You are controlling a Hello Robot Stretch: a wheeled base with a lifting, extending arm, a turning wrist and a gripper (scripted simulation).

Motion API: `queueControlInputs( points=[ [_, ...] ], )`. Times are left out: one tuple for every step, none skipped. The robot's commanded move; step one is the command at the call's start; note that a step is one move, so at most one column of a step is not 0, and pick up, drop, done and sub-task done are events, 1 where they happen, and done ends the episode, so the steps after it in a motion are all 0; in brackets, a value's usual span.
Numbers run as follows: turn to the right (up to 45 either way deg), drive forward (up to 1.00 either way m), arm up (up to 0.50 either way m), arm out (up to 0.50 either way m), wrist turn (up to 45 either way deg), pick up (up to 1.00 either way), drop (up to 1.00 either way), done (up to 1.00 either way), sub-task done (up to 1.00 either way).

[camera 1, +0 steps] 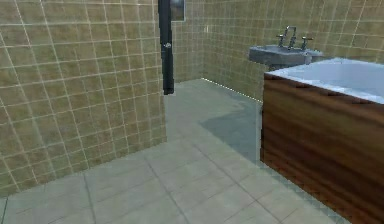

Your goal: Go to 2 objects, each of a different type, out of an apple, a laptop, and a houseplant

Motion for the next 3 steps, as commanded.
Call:
queueControlInputs(
  points=[
    [0.0, 1.00, 0.00, 0.00, 0.0, 0.00, 0.00, 0.00, 0.00],
    [0.0, 1.00, 0.00, 0.00, 0.0, 0.00, 0.00, 0.00, 0.00],
    [12.0, 0.00, 0.00, 0.00, 0.0, 0.00, 0.00, 0.00, 0.00]
  ],
)
